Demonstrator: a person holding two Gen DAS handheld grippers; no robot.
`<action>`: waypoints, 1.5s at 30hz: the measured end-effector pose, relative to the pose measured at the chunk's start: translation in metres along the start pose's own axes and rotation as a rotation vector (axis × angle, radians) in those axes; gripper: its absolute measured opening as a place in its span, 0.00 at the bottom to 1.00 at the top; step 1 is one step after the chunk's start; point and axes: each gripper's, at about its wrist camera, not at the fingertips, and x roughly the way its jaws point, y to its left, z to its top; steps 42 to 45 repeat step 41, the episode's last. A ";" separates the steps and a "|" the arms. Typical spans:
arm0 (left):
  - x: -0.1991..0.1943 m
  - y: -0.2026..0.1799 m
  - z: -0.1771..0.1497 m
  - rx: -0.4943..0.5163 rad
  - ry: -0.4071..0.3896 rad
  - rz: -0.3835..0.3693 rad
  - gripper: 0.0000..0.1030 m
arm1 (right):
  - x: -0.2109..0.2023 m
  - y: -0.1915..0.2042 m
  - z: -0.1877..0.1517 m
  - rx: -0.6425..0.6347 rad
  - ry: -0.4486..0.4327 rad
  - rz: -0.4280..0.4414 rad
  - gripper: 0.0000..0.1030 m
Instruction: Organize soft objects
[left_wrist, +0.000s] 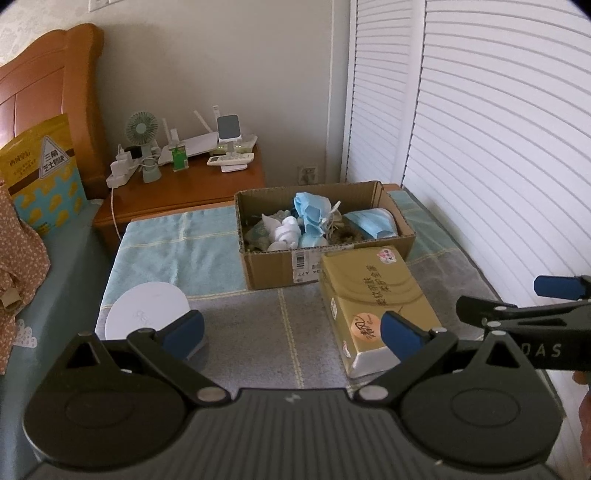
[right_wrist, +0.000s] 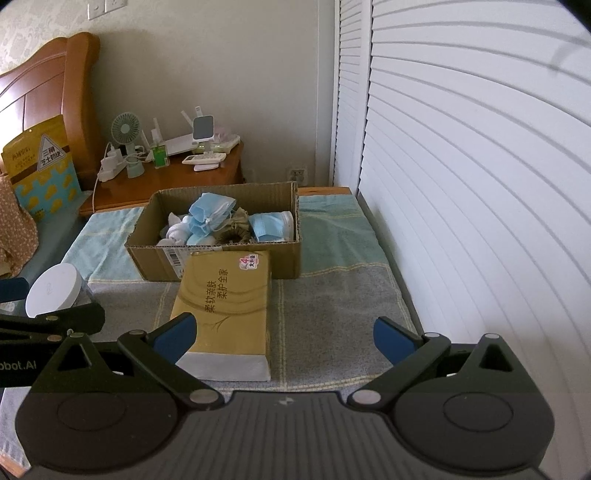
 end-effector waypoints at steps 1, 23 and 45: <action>0.000 0.000 0.000 -0.003 0.000 0.000 0.98 | 0.000 0.000 0.000 0.000 0.000 -0.001 1.00; -0.003 0.000 0.000 -0.008 -0.005 0.004 0.98 | -0.002 0.000 -0.001 -0.001 -0.006 0.003 1.00; -0.005 -0.001 0.001 -0.016 -0.006 -0.004 0.98 | -0.004 -0.001 -0.001 -0.009 -0.013 0.001 1.00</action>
